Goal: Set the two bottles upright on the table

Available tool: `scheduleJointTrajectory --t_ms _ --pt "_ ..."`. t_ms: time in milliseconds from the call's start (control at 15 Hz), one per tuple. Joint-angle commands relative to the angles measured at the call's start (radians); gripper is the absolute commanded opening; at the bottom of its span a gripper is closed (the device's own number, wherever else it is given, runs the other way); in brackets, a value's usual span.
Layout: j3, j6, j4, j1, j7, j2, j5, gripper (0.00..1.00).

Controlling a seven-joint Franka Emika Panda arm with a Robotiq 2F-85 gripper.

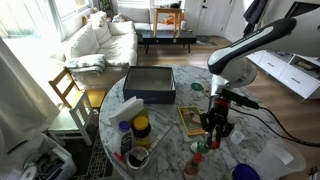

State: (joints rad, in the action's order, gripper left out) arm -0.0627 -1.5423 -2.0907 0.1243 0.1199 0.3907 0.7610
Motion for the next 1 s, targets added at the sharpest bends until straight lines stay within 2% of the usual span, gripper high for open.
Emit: scheduleJointTrajectory --t_ms 0,467,933 --pt "-0.022 0.040 0.030 0.003 0.032 0.032 0.030 0.08" --pt "-0.035 0.021 0.064 -0.008 0.110 0.056 0.058 0.08" --pt "-0.042 0.015 0.146 -0.014 0.220 0.112 0.048 0.08"
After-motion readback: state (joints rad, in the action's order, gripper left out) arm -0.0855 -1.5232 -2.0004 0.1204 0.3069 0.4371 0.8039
